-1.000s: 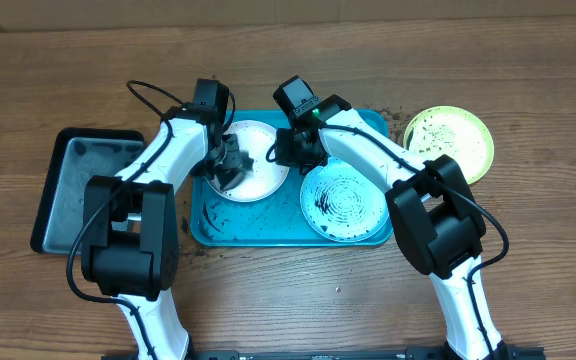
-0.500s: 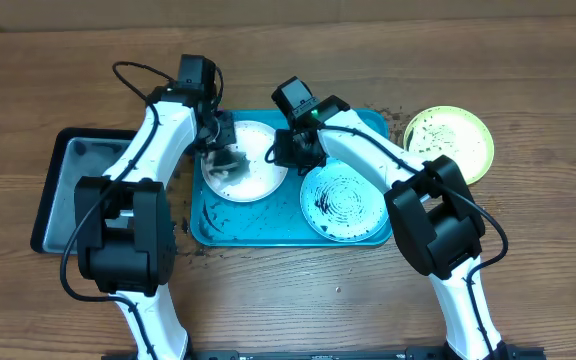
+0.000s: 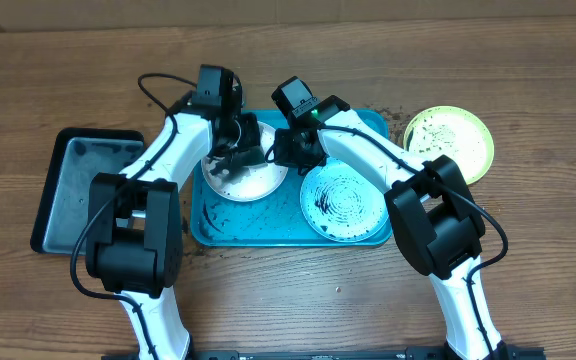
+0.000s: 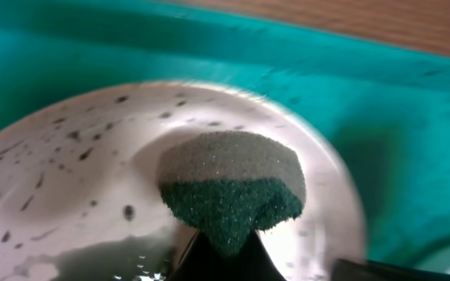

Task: Clean dirty plates on tray and stack at the side

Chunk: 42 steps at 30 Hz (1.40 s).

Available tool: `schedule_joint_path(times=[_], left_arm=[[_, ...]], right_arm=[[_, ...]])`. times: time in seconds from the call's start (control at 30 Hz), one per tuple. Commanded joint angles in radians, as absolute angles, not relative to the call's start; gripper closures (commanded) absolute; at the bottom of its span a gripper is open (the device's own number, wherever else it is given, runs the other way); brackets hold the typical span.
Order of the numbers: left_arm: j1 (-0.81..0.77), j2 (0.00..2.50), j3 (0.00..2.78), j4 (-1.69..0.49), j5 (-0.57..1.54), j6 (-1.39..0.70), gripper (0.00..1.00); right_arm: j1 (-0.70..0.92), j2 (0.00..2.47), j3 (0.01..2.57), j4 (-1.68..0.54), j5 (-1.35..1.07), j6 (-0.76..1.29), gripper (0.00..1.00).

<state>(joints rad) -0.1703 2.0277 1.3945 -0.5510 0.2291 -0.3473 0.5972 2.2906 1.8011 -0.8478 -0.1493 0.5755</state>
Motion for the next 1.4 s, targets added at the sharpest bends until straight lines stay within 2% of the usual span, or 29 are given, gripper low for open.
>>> schedule_joint_path(times=[0.0,0.13,0.27,0.57,0.8,0.93,1.13,1.37], left_arm=[[-0.168,2.041,1.336,-0.52,0.175,-0.375,0.95],[-0.168,2.041,1.311,-0.515,0.071,-0.373,0.96],[-0.161,2.04,1.317,-0.554,-0.153,-0.336,0.96],[-0.136,2.04,1.472,-0.757,-0.419,-0.332,0.96],[-0.133,2.027,1.687,-0.942,-0.385,-0.385,0.96],[-0.095,1.983,1.781,-0.996,-0.278,-0.408,0.96],[0.101,1.854,1.789,-1.018,-0.052,-0.409,0.96],[0.326,1.839,1.787,-1.148,-0.055,-0.408,0.96]], right_arm=[[0.593,2.3,1.819,-0.844,-0.132,0.577,0.96],[0.593,2.3,1.819,-0.845,-0.132,0.577,0.96],[0.593,2.3,1.819,-0.863,-0.131,0.576,0.96],[0.593,2.3,1.819,-0.87,-0.131,0.569,0.96],[0.593,2.297,1.832,-0.867,-0.134,0.555,0.96],[0.593,2.284,1.863,-0.881,-0.135,0.478,0.96],[0.594,2.225,1.967,-0.917,-0.086,0.33,0.96],[0.634,2.162,2.101,-1.02,0.149,0.177,0.96]])
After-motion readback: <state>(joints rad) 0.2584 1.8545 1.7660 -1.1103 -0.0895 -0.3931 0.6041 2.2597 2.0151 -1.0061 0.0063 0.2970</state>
